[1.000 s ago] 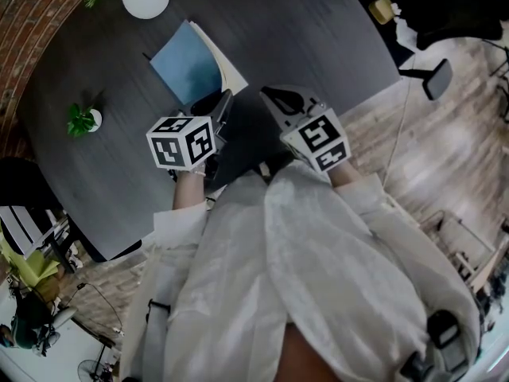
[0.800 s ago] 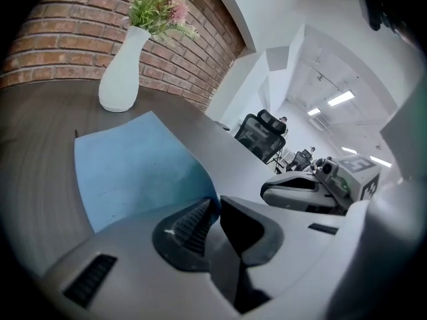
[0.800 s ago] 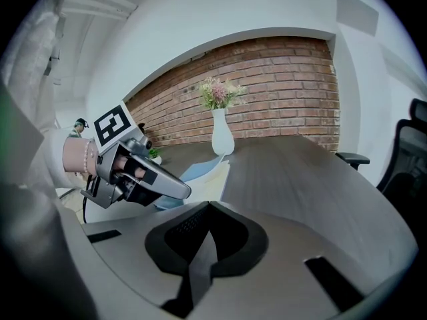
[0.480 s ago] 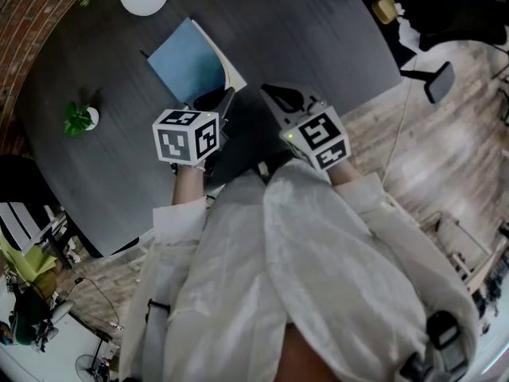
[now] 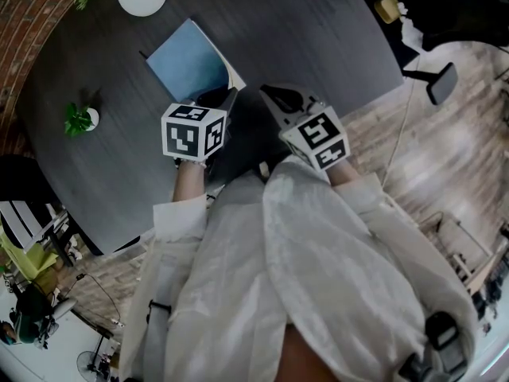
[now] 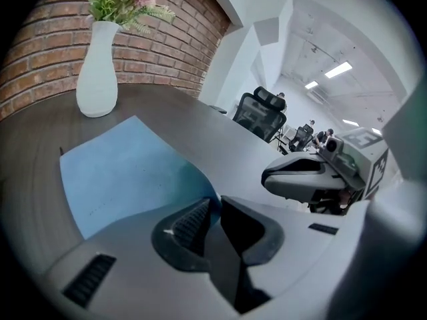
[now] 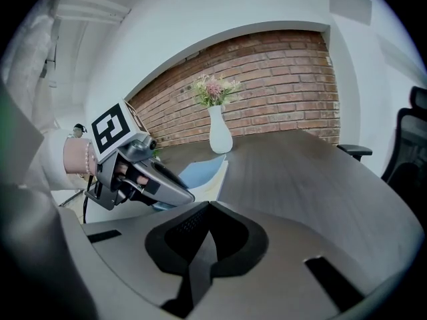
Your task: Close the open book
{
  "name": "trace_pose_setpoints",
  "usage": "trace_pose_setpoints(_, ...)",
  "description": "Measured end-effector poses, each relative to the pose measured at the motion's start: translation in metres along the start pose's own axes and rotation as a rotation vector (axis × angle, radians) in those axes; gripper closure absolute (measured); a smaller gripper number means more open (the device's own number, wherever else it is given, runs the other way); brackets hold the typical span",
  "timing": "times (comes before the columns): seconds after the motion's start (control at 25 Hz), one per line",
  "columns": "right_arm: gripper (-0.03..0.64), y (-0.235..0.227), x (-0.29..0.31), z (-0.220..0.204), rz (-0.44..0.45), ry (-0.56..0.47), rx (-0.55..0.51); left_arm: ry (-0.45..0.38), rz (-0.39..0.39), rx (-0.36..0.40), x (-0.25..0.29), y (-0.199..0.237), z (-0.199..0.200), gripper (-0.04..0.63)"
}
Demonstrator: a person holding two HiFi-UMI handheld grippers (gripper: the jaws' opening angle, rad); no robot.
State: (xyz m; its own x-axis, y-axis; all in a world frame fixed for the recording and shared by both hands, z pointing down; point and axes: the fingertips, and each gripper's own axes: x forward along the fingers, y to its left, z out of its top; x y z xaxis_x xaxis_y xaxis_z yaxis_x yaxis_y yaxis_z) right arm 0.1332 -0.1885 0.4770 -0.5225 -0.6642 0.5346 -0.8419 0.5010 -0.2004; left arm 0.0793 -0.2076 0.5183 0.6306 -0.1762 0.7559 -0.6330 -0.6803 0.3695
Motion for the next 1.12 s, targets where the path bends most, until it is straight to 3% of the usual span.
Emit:
trace_pose_setpoints(0.76, 0.611, -0.008, -0.007, -0.007, -0.012, -0.021, 0.025, 0.102, 0.072, 0.123, 0.012, -0.004, 0.000, 0.535)
trace_pose_setpoints(1.12, 0.611, -0.011, -0.010, -0.010, -0.016, -0.022, 0.035, 0.162, 0.116, 0.267, 0.018, -0.003, -0.006, 0.531)
